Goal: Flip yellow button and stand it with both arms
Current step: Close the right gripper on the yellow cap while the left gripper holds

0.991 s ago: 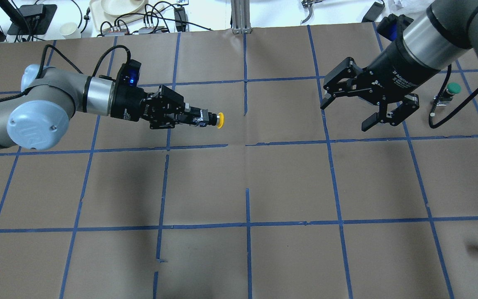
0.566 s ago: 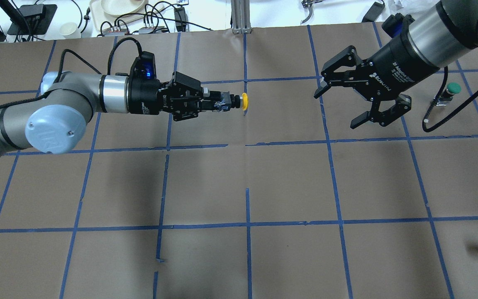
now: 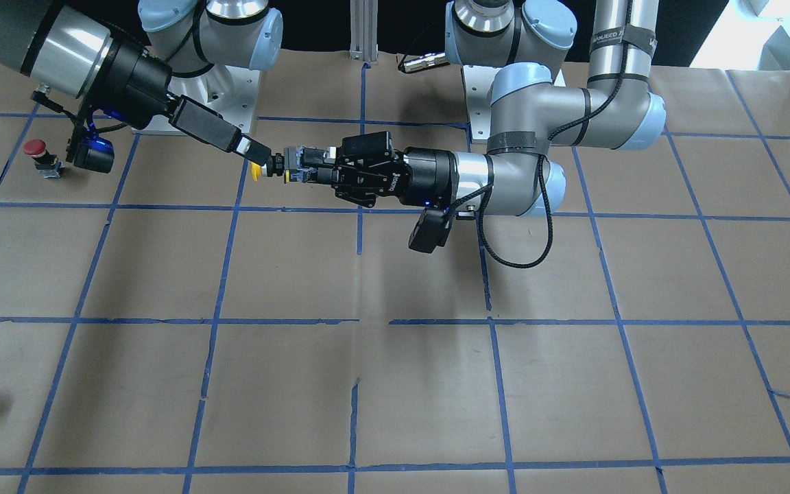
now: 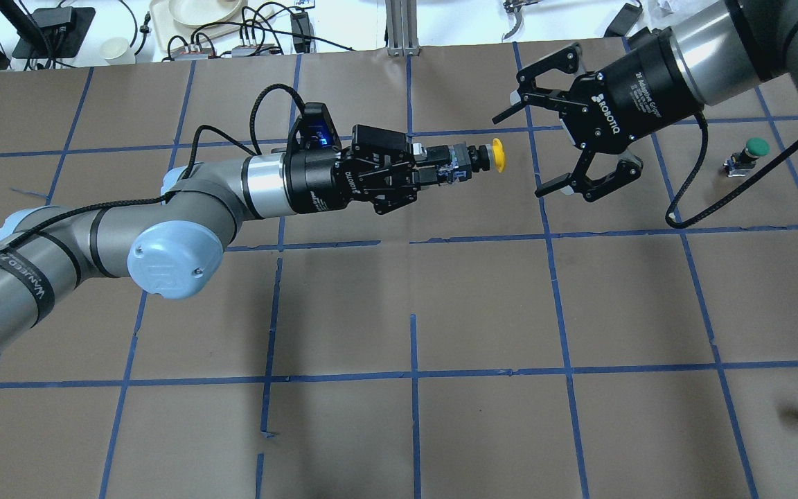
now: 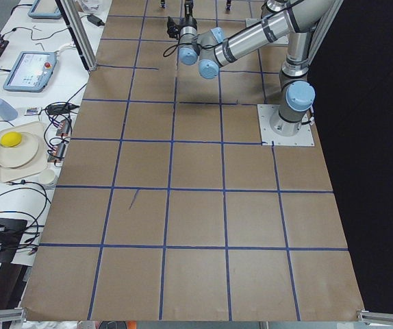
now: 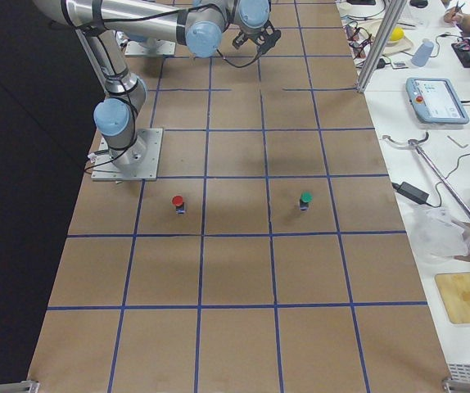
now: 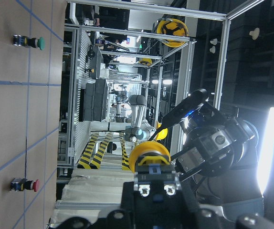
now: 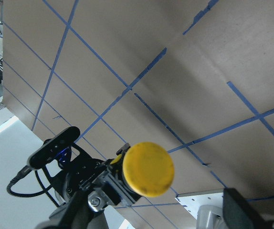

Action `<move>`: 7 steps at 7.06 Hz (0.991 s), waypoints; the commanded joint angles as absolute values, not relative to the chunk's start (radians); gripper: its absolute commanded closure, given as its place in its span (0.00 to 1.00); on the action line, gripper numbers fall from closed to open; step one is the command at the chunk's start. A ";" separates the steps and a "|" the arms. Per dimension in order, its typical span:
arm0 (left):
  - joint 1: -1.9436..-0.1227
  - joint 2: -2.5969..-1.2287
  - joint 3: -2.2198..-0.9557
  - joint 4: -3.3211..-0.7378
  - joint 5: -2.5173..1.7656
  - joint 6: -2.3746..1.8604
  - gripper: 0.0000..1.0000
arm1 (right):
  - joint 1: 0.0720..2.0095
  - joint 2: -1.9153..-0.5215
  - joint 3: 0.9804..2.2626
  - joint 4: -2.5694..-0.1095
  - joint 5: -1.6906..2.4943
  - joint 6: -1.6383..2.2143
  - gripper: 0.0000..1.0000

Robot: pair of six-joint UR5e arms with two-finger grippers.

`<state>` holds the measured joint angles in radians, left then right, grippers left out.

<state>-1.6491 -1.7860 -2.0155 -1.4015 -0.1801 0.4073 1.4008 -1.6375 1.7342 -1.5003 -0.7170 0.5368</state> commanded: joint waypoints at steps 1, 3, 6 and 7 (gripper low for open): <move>-1.701 -1.786 -2.020 -1.390 -0.301 0.411 0.78 | 1.397 -1.635 1.738 -1.502 -0.706 0.555 0.00; -1.713 -1.786 -2.019 -1.388 -0.307 0.410 0.77 | 1.373 -1.637 1.740 -1.488 -0.713 0.555 0.06; -1.712 -1.784 -2.017 -1.390 -0.307 0.410 0.77 | 1.359 -1.652 1.732 -1.436 -0.723 0.555 0.06; -1.712 -1.783 -2.019 -1.390 -0.307 0.408 0.77 | 1.359 -1.666 1.732 -1.424 -0.721 0.555 0.06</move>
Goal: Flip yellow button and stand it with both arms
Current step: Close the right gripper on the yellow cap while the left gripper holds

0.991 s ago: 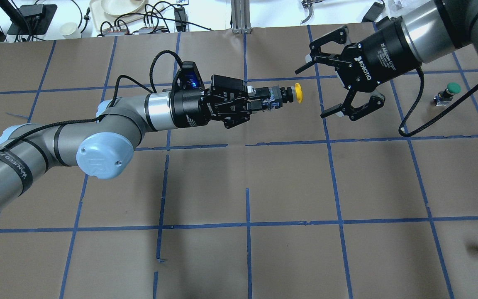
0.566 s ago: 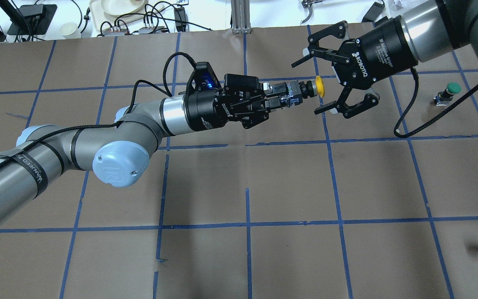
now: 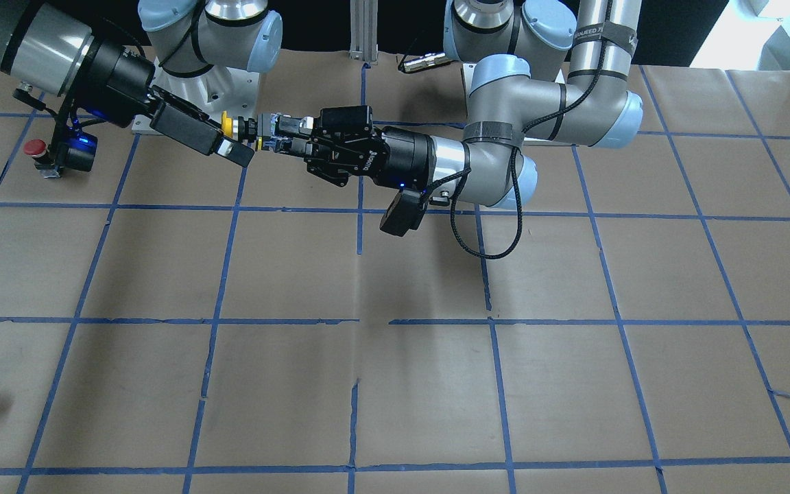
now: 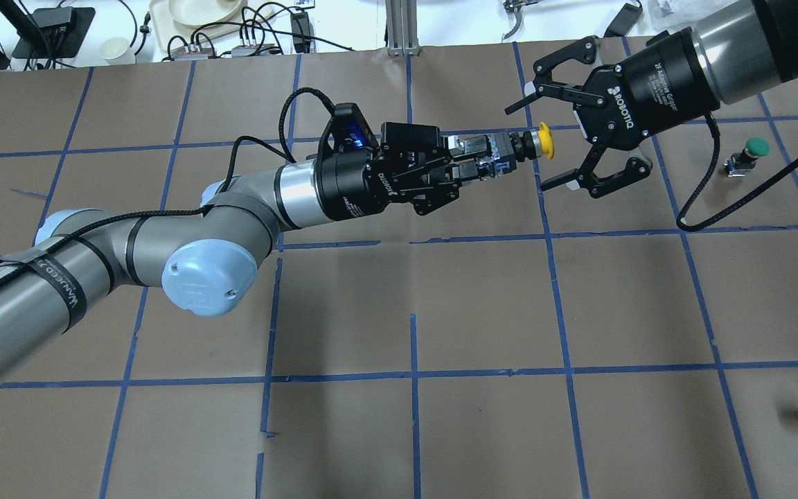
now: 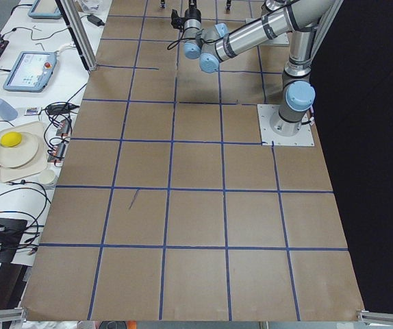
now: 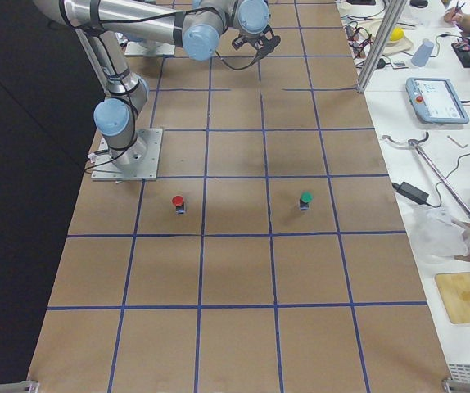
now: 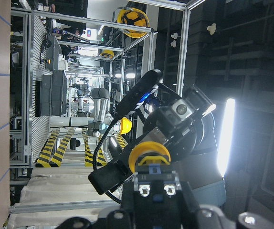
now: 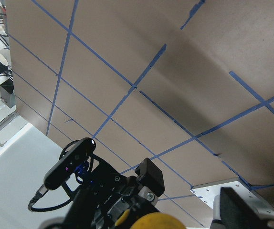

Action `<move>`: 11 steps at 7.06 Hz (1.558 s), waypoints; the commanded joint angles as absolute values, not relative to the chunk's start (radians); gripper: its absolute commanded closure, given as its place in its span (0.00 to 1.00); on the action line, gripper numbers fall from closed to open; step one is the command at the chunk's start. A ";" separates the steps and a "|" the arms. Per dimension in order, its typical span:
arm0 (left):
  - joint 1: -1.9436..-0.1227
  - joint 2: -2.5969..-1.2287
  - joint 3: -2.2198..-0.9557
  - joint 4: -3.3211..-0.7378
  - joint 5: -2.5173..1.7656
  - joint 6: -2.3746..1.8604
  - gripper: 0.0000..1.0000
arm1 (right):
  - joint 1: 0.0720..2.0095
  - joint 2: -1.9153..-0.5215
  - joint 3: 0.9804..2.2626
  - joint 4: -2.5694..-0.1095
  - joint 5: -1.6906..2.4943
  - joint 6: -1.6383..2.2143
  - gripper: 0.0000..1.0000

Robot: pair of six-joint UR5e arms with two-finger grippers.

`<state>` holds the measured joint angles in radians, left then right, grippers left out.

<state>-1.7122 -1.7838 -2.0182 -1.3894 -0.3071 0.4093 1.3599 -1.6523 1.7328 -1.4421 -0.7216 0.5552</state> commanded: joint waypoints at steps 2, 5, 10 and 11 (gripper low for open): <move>-1.712 -1.778 -2.020 -1.390 -0.307 0.408 0.77 | 1.359 -1.684 1.730 -1.391 -0.718 0.555 0.11; -1.709 -1.776 -2.019 -1.390 -0.304 0.400 0.77 | 1.359 -1.683 1.720 -1.388 -0.721 0.555 0.40; -1.709 -1.761 -2.011 -1.390 -0.298 0.400 0.01 | 1.356 -1.686 1.706 -1.388 -0.719 0.555 0.73; -1.707 -1.763 -2.005 -1.390 -0.296 0.396 0.00 | 1.356 -1.686 1.706 -1.388 -0.719 0.555 0.75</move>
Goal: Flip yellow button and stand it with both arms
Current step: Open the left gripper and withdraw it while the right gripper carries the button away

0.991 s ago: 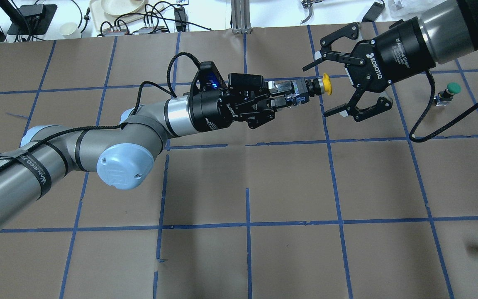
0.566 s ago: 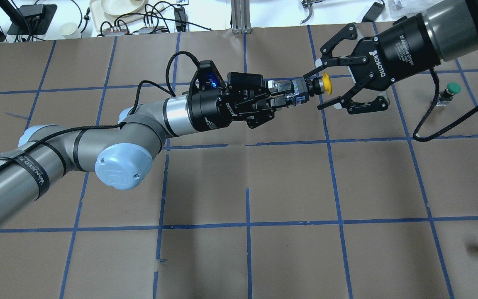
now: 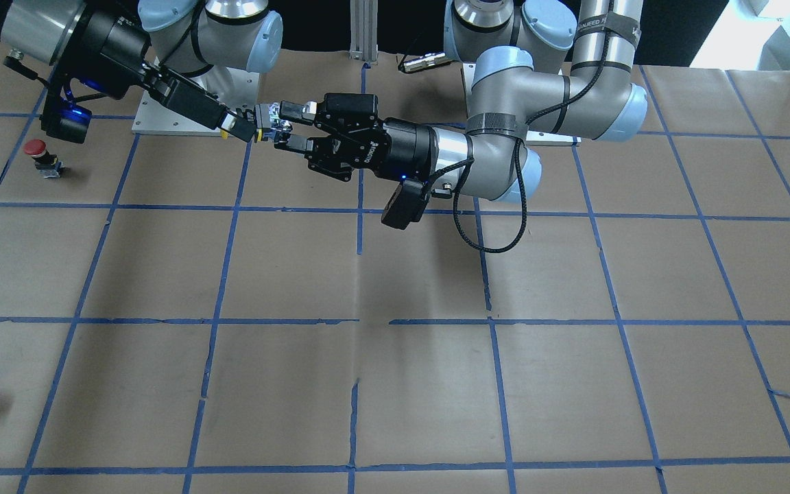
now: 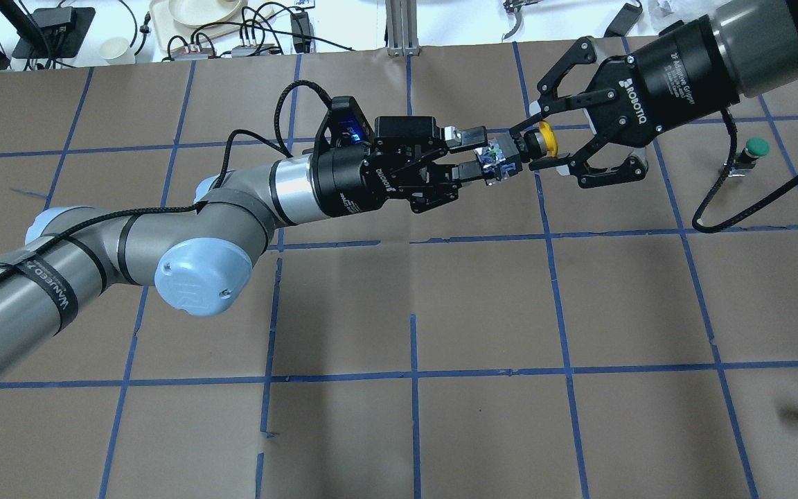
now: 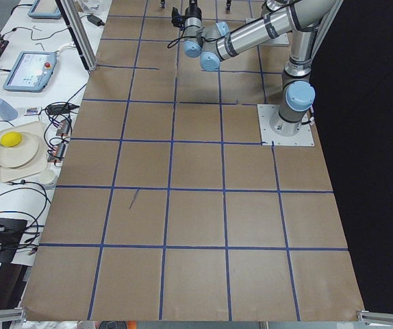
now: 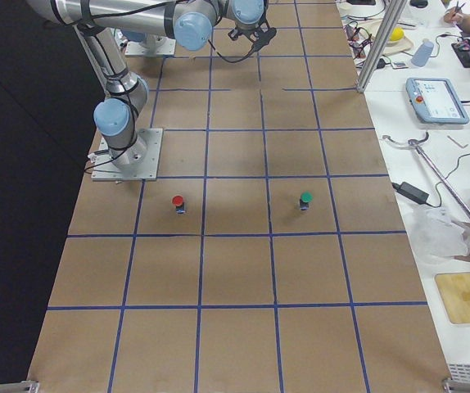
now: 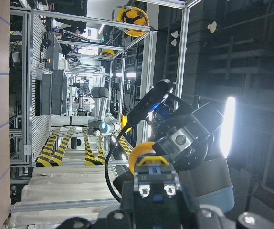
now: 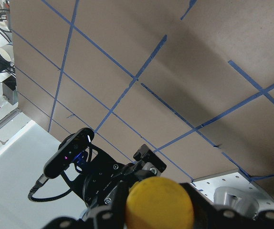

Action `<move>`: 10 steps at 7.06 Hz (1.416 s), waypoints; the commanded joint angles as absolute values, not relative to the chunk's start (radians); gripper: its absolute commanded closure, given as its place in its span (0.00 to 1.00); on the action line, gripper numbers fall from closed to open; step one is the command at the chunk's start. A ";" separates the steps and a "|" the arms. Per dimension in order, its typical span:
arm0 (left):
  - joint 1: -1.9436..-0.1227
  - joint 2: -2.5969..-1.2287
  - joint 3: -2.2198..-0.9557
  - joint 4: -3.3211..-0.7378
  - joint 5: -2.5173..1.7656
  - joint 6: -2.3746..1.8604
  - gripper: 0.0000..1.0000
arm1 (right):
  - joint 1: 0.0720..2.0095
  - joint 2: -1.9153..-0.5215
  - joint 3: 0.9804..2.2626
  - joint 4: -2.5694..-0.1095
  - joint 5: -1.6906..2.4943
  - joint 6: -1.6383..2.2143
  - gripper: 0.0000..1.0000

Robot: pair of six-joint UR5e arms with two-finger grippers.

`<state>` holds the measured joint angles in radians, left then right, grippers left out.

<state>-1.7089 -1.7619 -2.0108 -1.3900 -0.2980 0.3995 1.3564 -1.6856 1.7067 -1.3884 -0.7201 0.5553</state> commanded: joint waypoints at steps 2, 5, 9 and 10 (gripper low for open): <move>-1.689 -1.752 -1.979 -1.378 -0.217 0.330 0.00 | 1.355 -1.686 1.706 -1.393 -0.724 0.555 0.76; -1.631 -1.752 -1.867 -1.020 0.259 -0.054 0.00 | 1.289 -1.681 1.707 -1.404 -0.817 0.459 0.78; -1.651 -1.704 -1.781 -1.050 0.862 -0.066 0.00 | 1.209 -1.657 1.732 -1.413 -1.121 -0.143 0.80; -1.651 -1.681 -1.757 -1.143 0.979 -0.064 0.00 | 1.191 -1.640 1.733 -1.430 -1.190 -0.287 0.81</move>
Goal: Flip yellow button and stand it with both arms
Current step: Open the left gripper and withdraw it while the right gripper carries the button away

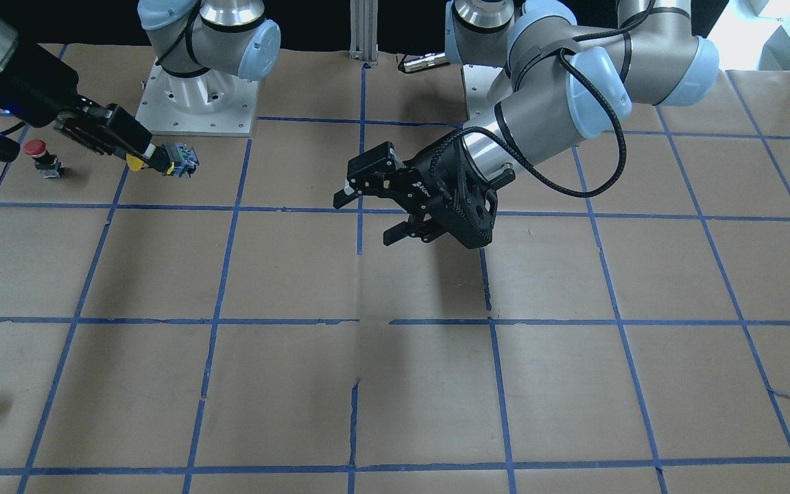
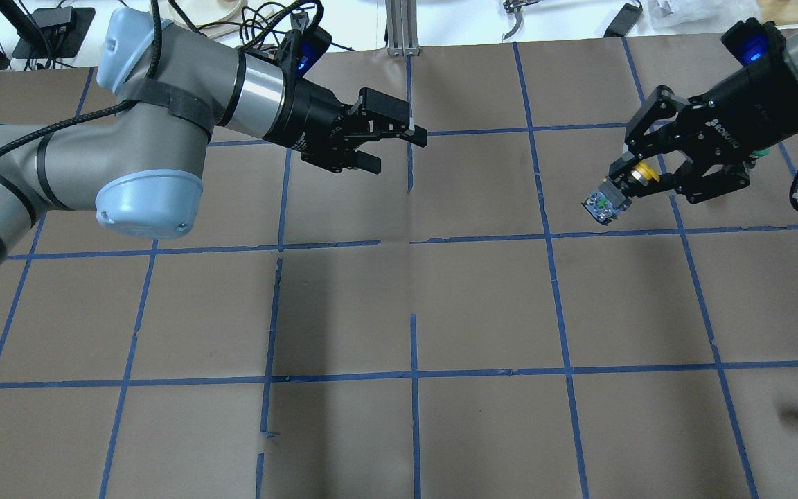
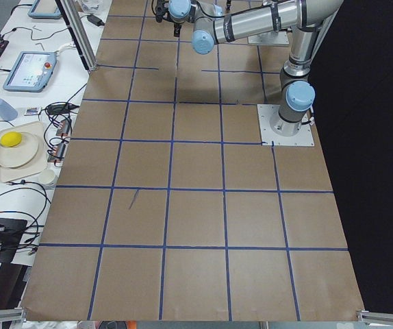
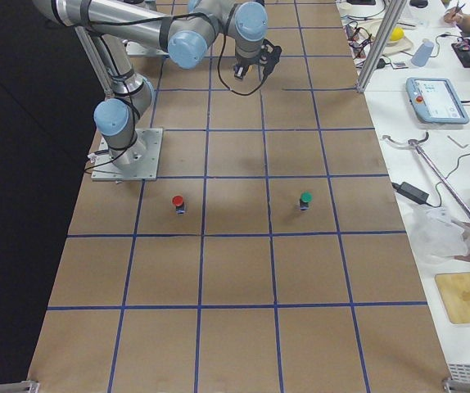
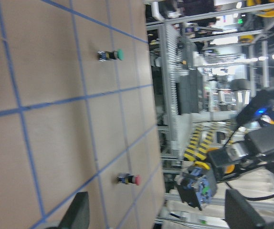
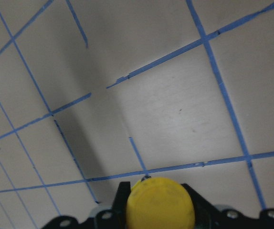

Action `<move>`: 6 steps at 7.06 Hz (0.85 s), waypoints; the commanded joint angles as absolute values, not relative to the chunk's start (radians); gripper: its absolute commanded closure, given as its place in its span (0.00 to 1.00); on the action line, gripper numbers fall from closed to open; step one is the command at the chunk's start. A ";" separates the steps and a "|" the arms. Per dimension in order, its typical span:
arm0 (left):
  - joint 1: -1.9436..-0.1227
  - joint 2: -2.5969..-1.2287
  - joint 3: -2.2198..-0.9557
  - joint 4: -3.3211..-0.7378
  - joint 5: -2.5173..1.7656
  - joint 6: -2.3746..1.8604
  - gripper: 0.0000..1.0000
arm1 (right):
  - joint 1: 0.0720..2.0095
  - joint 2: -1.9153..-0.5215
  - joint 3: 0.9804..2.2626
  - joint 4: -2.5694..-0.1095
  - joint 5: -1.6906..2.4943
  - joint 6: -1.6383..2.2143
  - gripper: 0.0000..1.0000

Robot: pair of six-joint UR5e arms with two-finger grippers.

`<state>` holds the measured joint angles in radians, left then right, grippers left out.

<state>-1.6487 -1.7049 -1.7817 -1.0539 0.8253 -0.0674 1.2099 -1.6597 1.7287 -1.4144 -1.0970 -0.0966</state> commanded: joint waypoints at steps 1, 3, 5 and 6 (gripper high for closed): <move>-1.649 -1.658 -1.712 -1.279 1.097 -0.061 0.00 | 1.137 -1.623 1.749 -1.498 -1.250 -0.452 0.81; -1.652 -1.632 -1.607 -1.519 1.336 -0.051 0.00 | 1.027 -1.544 1.805 -1.697 -1.293 -0.770 0.81; -1.652 -1.586 -1.621 -1.534 1.581 -0.031 0.00 | 0.930 -1.478 1.828 -1.830 -1.321 -1.059 0.81; -1.648 -1.565 -1.634 -1.516 1.583 -0.034 0.00 | 0.890 -1.439 1.832 -1.880 -1.321 -1.178 0.81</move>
<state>-1.6504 -1.5941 -1.6230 -1.5207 1.5359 -0.0356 0.9477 -1.4874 1.8229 -1.8073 -1.3141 -1.0082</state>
